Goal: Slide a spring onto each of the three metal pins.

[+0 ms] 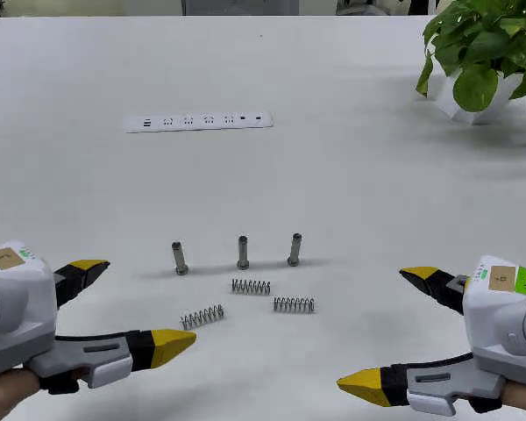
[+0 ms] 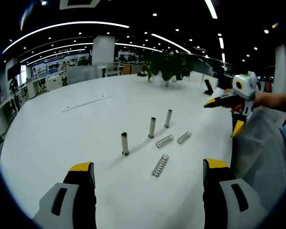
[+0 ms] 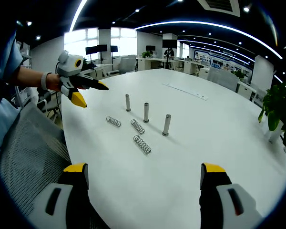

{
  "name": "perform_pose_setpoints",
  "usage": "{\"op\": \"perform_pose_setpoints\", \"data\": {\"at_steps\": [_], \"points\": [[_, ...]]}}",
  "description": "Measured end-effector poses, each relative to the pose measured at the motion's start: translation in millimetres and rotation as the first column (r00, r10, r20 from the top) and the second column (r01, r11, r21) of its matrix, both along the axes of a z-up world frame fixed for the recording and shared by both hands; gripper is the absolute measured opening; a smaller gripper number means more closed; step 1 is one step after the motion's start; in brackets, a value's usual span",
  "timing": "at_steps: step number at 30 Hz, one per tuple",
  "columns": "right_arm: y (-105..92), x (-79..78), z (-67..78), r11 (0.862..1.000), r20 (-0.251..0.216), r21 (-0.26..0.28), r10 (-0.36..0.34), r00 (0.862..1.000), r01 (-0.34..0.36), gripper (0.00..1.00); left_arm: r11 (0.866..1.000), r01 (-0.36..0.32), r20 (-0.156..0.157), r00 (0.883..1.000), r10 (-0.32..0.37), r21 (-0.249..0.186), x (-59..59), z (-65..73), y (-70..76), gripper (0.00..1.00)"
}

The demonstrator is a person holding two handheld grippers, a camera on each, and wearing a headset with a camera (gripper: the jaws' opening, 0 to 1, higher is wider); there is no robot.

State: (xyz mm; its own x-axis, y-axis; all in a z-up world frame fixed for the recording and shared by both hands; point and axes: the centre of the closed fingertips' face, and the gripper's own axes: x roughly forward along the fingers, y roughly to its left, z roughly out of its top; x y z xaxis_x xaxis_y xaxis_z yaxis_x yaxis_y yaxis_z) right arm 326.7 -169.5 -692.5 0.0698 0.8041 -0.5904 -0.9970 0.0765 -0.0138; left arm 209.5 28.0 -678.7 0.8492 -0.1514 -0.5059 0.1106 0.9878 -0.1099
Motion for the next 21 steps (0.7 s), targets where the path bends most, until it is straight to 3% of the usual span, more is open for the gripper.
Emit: {"op": "perform_pose_setpoints", "data": {"at_steps": [2, 3, 13, 16, 21], "points": [[0.2, -1.1, 0.3, 1.0, 0.004, -0.002, 0.006, 1.0, -0.006, 0.99, 0.999, -0.016, 0.018, 1.0, 0.017, -0.029, -0.6, -1.5, 1.5, 0.95], [0.2, -1.7, 0.0, 1.0, 0.003, -0.004, 0.009, 1.0, -0.009, 0.99, 0.999, -0.02, 0.007, 1.0, 0.02, -0.028, -1.1, -3.6, 2.0, 0.97], [-0.6, -2.9, 2.3, 1.0, 0.005, -0.003, 0.01, 1.0, -0.01, 0.99, 1.0, 0.023, -0.018, 1.0, -0.023, -0.006, -5.9, -15.2, -5.5, 1.0], [-0.9, -2.6, 2.6, 1.0, 0.004, -0.004, 0.01, 1.0, -0.01, 0.99, 0.999, 0.035, -0.018, 0.999, -0.035, -0.001, -4.1, -17.0, -7.0, 1.0], [-1.1, -2.4, 3.4, 1.0, 0.003, -0.005, 0.009, 1.0, -0.009, 0.99, 0.998, 0.057, -0.044, 0.997, -0.056, 0.021, 0.0, -21.7, -10.5, 1.0]]}}
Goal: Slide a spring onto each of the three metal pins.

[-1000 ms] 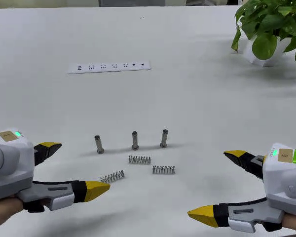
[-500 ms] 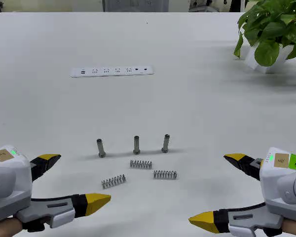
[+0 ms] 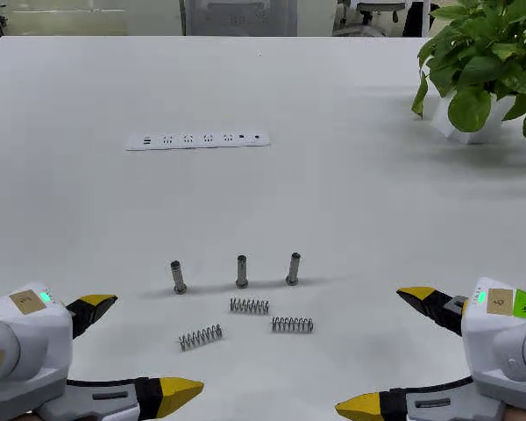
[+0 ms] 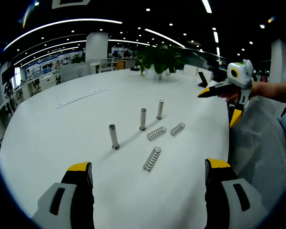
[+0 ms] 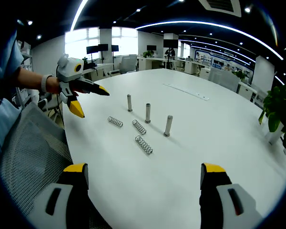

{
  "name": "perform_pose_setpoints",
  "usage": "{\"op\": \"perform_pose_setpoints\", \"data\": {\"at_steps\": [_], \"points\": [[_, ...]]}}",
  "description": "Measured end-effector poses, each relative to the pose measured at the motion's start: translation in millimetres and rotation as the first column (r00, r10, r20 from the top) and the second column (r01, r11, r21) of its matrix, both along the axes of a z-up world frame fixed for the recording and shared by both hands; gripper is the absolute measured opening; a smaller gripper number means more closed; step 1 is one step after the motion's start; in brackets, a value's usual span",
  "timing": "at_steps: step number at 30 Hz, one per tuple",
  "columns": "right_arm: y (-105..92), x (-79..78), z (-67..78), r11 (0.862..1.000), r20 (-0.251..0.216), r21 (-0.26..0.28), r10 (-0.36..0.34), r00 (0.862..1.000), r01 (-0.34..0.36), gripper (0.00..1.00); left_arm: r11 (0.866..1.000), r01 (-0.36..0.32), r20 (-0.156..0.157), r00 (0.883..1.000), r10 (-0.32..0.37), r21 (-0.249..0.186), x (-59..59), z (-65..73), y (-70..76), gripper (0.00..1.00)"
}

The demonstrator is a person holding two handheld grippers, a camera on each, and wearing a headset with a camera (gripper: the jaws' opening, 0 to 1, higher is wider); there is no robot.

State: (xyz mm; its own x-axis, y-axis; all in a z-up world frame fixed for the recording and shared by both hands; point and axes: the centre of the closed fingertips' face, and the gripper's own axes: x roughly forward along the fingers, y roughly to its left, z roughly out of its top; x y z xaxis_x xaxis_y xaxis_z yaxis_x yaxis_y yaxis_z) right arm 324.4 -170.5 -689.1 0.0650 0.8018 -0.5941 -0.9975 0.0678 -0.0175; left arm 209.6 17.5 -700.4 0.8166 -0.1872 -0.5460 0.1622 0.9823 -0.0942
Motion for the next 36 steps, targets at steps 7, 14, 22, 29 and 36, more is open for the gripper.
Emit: {"op": "perform_pose_setpoints", "data": {"at_steps": [7, 14, 22, 29, 36], "points": [[-0.6, -1.3, 0.9, 1.0, -0.001, 0.003, -0.006, 1.0, 0.006, 0.99, 0.994, 0.107, -0.084, 0.991, -0.104, 0.034, 2.6, -10.0, -7.0, 0.91], [-3.1, -0.9, -2.7, 1.0, -0.007, 0.0, -0.01, 1.0, 0.01, 0.99, 0.974, 0.211, -0.155, 0.968, -0.197, 0.082, 7.0, -18.5, -6.1, 0.72], [-6.0, -1.3, -4.4, 1.0, -0.009, -0.003, -0.015, 1.0, 0.015, 0.98, 0.958, 0.274, -0.212, 0.945, -0.251, 0.087, 16.6, -26.9, -10.3, 0.49], [-7.7, -0.1, -4.2, 1.0, -0.011, -0.002, -0.023, 1.0, 0.023, 0.98, 0.946, 0.312, -0.26, 0.924, -0.282, 0.084, 21.5, -35.7, -13.0, 0.32], [-9.2, 0.4, -5.4, 1.0, -0.013, -0.001, -0.029, 1.0, 0.029, 0.98, 0.939, 0.33, -0.295, 0.91, -0.292, 0.091, 25.5, -41.8, -16.9, 0.22]]}}
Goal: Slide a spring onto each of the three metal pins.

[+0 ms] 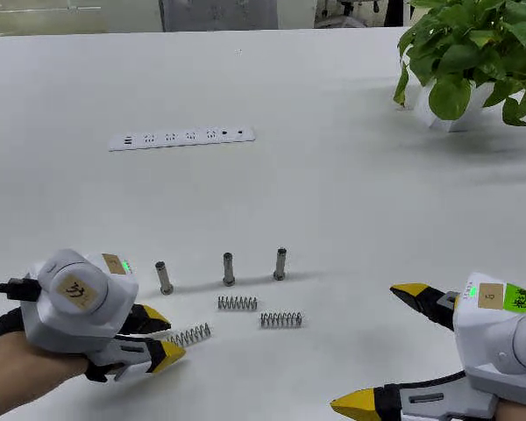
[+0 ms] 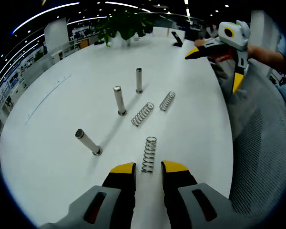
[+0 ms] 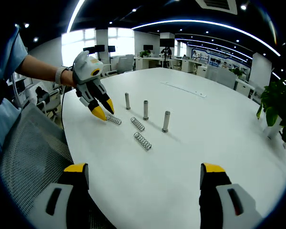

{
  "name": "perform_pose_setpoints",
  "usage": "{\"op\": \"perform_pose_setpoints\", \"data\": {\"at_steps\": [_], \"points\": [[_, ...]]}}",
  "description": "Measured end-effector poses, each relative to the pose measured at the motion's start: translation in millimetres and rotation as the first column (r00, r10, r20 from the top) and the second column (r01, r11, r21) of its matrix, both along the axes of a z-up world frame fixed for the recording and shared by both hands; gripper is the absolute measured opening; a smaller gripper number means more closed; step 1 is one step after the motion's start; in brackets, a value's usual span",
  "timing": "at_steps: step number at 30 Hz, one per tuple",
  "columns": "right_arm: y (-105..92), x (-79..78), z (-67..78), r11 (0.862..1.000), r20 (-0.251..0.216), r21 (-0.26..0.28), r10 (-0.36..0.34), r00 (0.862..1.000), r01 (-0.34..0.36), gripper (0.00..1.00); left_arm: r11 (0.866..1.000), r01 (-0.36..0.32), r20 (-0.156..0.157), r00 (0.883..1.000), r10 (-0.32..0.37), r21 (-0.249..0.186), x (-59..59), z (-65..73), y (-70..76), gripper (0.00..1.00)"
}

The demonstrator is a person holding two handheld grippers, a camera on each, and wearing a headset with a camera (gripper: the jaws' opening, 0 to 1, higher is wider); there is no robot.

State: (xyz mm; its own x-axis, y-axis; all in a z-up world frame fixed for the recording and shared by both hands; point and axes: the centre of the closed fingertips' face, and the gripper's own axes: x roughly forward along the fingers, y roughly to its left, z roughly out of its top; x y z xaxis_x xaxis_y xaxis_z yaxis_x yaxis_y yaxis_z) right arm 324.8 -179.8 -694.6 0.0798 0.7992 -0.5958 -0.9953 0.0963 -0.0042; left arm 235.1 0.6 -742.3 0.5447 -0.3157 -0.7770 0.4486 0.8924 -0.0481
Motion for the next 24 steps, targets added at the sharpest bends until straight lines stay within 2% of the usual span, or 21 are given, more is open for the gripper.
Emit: {"op": "perform_pose_setpoints", "data": {"at_steps": [5, 11, 13, 18, 24], "points": [[-1.8, 1.8, -1.0, 1.0, -0.002, 0.0, -0.005, 1.0, 0.005, 0.98, 1.0, 0.007, -0.028, 1.0, -0.007, 0.013, 3.8, -7.0, -2.5, 0.2], [-2.7, 1.8, 0.0, 1.0, -0.006, 0.005, -0.012, 1.0, 0.012, 0.98, 0.999, 0.027, -0.064, 0.998, -0.024, 0.043, 2.3, -10.4, -1.8, 0.18], [-2.7, 1.1, 0.2, 1.0, -0.007, 0.004, -0.011, 1.0, 0.011, 0.98, 0.994, 0.055, -0.086, 0.995, -0.046, 0.099, 1.5, -10.3, 1.2, 0.17], [-1.9, 0.1, -0.5, 1.0, -0.006, 0.003, -0.009, 1.0, 0.009, 0.98, 0.985, 0.107, -0.135, 0.987, -0.089, 0.136, -0.2, -11.0, -3.4, 0.19], [-1.4, -2.0, -5.4, 1.0, -0.002, -0.006, 0.001, 1.0, -0.001, 0.98, 0.975, 0.131, -0.191, 0.977, -0.096, 0.18, 1.8, -11.9, -0.7, 0.16]]}}
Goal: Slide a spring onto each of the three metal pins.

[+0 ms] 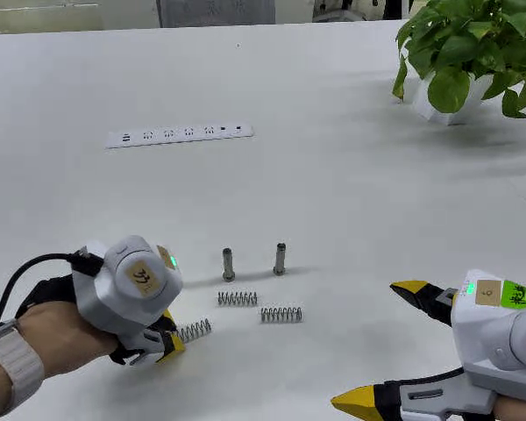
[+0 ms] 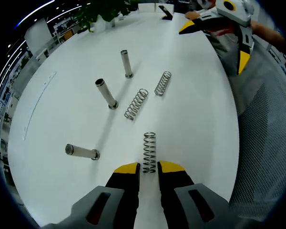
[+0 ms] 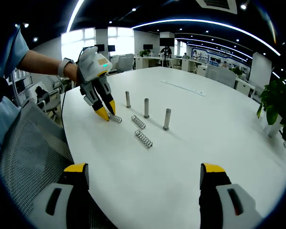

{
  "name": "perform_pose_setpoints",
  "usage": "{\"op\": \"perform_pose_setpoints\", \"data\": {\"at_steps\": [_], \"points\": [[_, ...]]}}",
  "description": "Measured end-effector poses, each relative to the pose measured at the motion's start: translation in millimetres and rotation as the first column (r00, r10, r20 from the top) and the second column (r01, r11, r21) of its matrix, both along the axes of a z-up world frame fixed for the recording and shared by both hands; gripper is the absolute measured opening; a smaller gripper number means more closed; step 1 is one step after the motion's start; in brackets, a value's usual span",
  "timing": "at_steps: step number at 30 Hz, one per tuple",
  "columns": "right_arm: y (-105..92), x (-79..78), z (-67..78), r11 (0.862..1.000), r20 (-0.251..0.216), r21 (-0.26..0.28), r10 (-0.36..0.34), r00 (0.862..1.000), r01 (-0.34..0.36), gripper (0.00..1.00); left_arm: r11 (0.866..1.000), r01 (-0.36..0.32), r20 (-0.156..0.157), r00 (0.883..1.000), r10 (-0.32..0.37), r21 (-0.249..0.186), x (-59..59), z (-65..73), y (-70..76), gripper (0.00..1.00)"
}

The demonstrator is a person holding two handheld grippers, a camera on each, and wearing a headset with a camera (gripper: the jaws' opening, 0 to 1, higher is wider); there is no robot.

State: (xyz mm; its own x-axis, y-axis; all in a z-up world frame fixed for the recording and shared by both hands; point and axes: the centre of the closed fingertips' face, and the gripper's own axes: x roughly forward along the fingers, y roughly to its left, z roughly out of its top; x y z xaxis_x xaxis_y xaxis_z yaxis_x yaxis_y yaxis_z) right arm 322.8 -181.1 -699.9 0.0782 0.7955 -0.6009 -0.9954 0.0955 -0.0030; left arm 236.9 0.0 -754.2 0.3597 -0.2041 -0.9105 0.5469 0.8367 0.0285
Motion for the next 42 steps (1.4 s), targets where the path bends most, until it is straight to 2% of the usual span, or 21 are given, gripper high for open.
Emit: {"op": "perform_pose_setpoints", "data": {"at_steps": [7, 10, 13, 16, 19, 25, 29, 32, 34, 37, 38, 39, 41, 42], "points": [[1.2, -4.0, -0.5, 1.0, -0.006, 0.001, 0.0, 1.0, 0.0, 0.98, 0.999, 0.01, -0.046, 0.999, -0.008, 0.047, -3.6, -1.8, -1.0, 0.14], [1.6, -4.7, -0.5, 1.0, -0.009, 0.003, 0.0, 1.0, 0.0, 0.98, 0.998, 0.026, -0.041, 0.999, -0.024, 0.053, -2.8, -2.0, -1.0, 0.12], [1.7, -4.6, -0.7, 1.0, -0.011, 0.004, -0.001, 1.0, 0.001, 0.98, 0.999, -0.014, -0.022, 1.0, 0.015, 0.029, -3.3, -1.6, 2.2, 0.11], [1.4, -4.0, -1.9, 1.0, -0.012, 0.005, -0.001, 1.0, 0.001, 0.97, 0.999, -0.047, 0.012, 0.999, 0.047, 0.002, -2.4, -1.4, -1.7, 0.11], [1.2, -4.4, 0.0, 1.0, -0.012, 0.007, -0.005, 1.0, 0.005, 0.97, 0.997, -0.079, 0.055, 0.995, 0.08, -0.016, -3.4, -0.5, -0.5, 0.1], [0.4, -2.3, 2.8, 1.0, -0.008, 0.009, -0.006, 1.0, 0.007, 0.97, 0.991, -0.126, 0.107, 0.986, 0.13, -0.047, -3.4, 1.6, -0.5, 0.1], [0.6, -1.6, 3.9, 1.0, -0.006, 0.009, -0.006, 1.0, 0.006, 0.97, 0.978, -0.179, 0.134, 0.972, 0.192, -0.105, -3.2, 3.0, 1.1, 0.09], [1.0, -1.9, 3.3, 1.0, -0.007, 0.005, -0.003, 1.0, 0.003, 0.97, 0.965, -0.211, 0.153, 0.96, 0.235, -0.154, -3.8, 6.2, -2.8, 0.09], [2.1, -4.0, 3.9, 1.0, -0.005, 0.003, 0.002, 1.0, -0.002, 0.97, 0.961, -0.215, 0.163, 0.956, 0.243, -0.172, -5.0, 7.8, -5.4, 0.09], [5.5, -5.9, 4.0, 1.0, -0.012, 0.005, 0.008, 1.0, -0.008, 0.97, 0.951, -0.221, 0.195, 0.944, 0.265, -0.218, -5.3, 13.7, -12.2, 0.09], [6.6, -6.3, 4.4, 1.0, -0.014, 0.008, 0.009, 1.0, -0.009, 0.97, 0.946, -0.22, 0.209, 0.939, 0.271, -0.238, -3.9, 15.6, -14.3, 0.09], [8.3, -6.5, 4.6, 1.0, -0.016, 0.011, 0.011, 1.0, -0.011, 0.97, 0.935, -0.24, 0.213, 0.93, 0.299, -0.262, -3.4, 18.0, -16.0, 0.09], [10.9, -7.8, 6.6, 1.0, -0.016, 0.013, 0.015, 1.0, -0.014, 0.97, 0.925, -0.237, 0.21, 0.929, 0.305, -0.297, -3.1, 20.7, -21.2, 0.09], [12.7, -8.1, 8.3, 1.0, -0.016, 0.017, 0.015, 1.0, -0.014, 0.97, 0.921, -0.22, 0.243, 0.921, 0.305, -0.321, 0.4, 25.5, -24.4, 0.09]]}}
